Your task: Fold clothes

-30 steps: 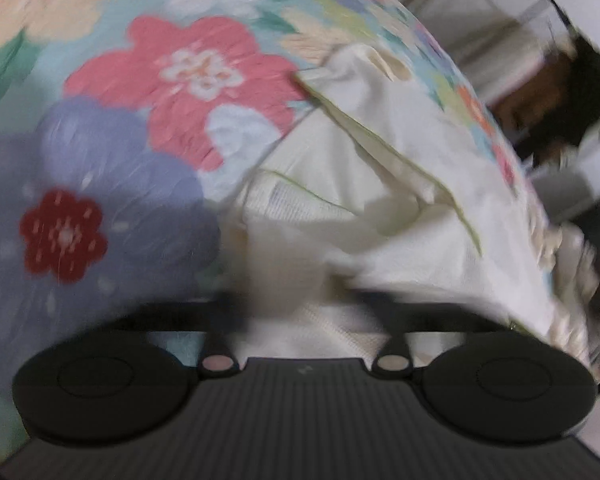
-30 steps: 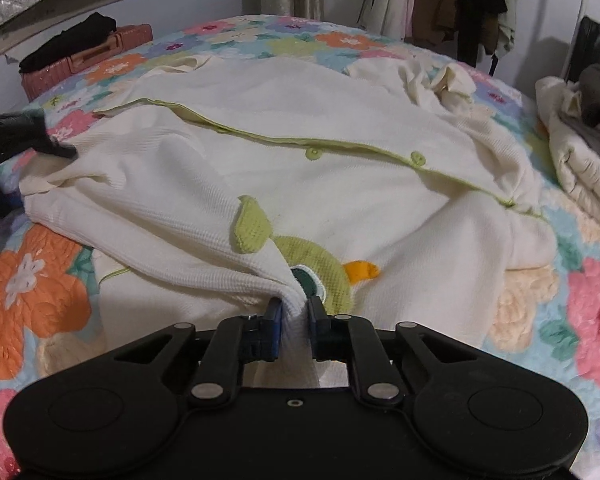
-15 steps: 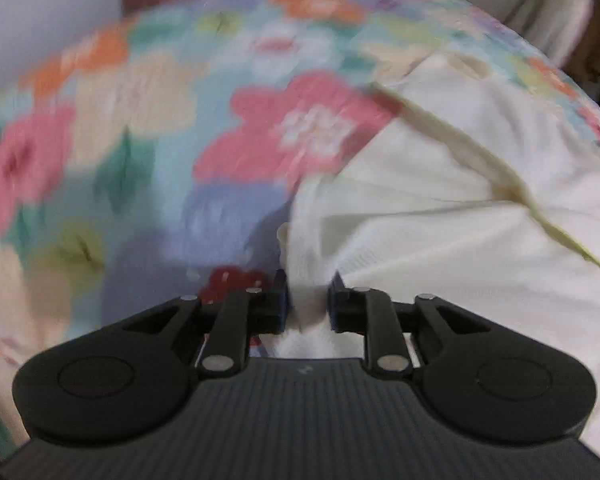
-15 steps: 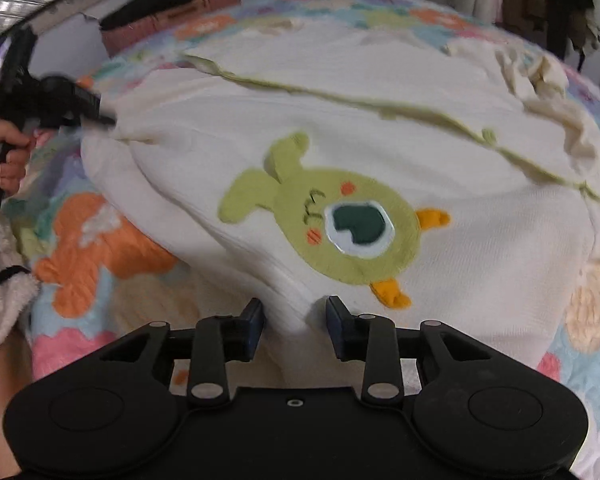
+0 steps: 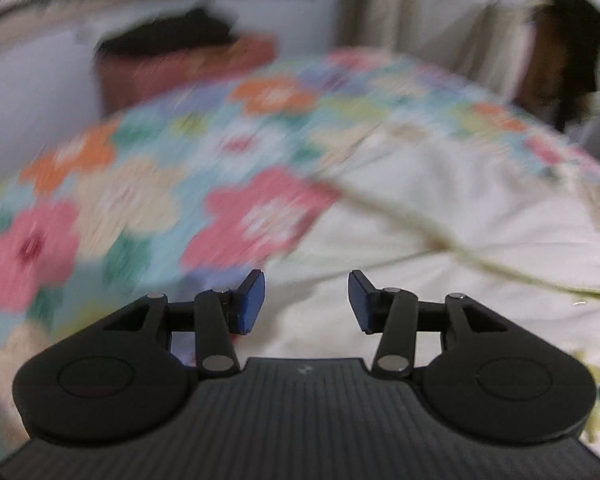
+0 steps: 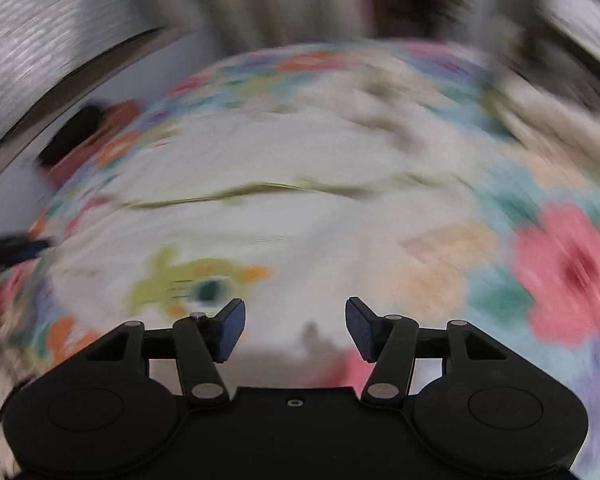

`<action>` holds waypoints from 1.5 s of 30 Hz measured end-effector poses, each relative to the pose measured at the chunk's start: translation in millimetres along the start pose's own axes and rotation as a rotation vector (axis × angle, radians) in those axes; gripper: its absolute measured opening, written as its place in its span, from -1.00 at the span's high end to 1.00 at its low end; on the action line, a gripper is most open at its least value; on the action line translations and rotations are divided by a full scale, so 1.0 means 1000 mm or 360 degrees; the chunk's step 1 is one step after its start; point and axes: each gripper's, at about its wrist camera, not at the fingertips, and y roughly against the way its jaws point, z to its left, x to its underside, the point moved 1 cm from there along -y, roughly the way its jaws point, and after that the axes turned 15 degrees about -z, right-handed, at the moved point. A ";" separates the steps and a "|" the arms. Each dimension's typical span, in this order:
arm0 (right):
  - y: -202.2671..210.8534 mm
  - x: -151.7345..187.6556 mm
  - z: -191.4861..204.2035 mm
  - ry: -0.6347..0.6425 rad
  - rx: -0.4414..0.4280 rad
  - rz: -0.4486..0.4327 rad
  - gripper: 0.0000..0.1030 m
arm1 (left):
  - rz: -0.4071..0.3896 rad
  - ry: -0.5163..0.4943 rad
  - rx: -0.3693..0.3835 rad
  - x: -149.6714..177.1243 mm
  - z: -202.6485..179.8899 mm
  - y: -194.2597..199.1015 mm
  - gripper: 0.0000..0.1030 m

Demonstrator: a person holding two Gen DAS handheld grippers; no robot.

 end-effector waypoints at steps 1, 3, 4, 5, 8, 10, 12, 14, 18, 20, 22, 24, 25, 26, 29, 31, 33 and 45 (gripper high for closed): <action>0.000 0.005 -0.018 -0.0127 0.0053 0.0013 -0.19 | -0.0060 0.0006 0.0059 -0.001 -0.009 0.006 0.03; 0.000 0.013 -0.039 -0.0363 0.0045 0.0020 -0.19 | -0.0105 -0.0011 0.0230 0.001 -0.033 0.014 -0.01; -0.003 0.012 -0.038 -0.0385 0.0030 0.0016 -0.19 | -0.0101 -0.0024 0.0295 0.002 -0.043 0.018 -0.02; -0.005 0.012 -0.037 -0.0407 0.0015 0.0013 -0.19 | -0.0078 -0.0034 0.0382 0.006 -0.056 0.020 -0.04; -0.014 0.009 -0.035 -0.0473 -0.0028 0.0003 -0.33 | 0.0000 -0.0059 0.0637 0.021 -0.095 0.025 -0.07; -0.022 0.011 -0.032 -0.0468 -0.0025 0.0021 -0.56 | 0.0069 -0.0090 0.0792 0.035 -0.120 0.030 -0.14; -0.031 0.016 -0.030 -0.0425 0.0002 0.0082 -0.57 | 0.0152 -0.0158 0.0910 0.053 -0.142 0.035 -0.21; -0.040 0.023 -0.032 -0.0438 0.0034 0.0147 -0.58 | 0.0212 -0.0232 0.0955 0.069 -0.157 0.036 -0.21; -0.057 0.039 -0.042 -0.0556 0.0108 0.0251 -0.55 | 0.0267 -0.0313 0.0983 0.086 -0.170 0.037 -0.21; -0.060 0.040 -0.045 -0.0610 0.0030 0.0213 0.93 | 0.0270 -0.0291 0.1008 0.087 -0.170 0.038 -0.21; -0.052 0.035 -0.039 -0.0604 -0.0048 0.0118 0.89 | 0.0239 -0.0266 0.1070 0.085 -0.169 0.046 -0.21; -0.039 0.025 -0.025 -0.0557 -0.0168 0.0010 0.89 | 0.0183 -0.0255 0.1134 0.084 -0.174 0.056 -0.29; -0.033 0.020 -0.018 -0.0533 -0.0227 -0.0042 0.89 | 0.0154 -0.0248 0.1168 0.083 -0.175 0.059 -0.30; -0.030 0.016 -0.011 -0.0494 -0.0271 -0.0066 0.89 | 0.0133 -0.0240 0.1207 0.082 -0.178 0.063 -0.33; -0.031 0.014 0.003 -0.0409 -0.0309 -0.0056 0.89 | 0.0098 -0.0208 0.1326 0.083 -0.190 0.072 -0.41; -0.036 0.013 -0.003 -0.0451 -0.0301 -0.0046 0.89 | 0.0153 -0.0150 0.1409 0.088 -0.199 0.075 -0.42; -0.041 0.013 -0.012 -0.0524 -0.0327 -0.0036 0.89 | 0.0227 -0.0075 0.1501 0.095 -0.209 0.077 -0.48; -0.052 0.021 0.017 -0.0559 -0.0698 0.0151 0.89 | 0.0053 -0.0359 0.1250 0.121 -0.241 0.087 0.07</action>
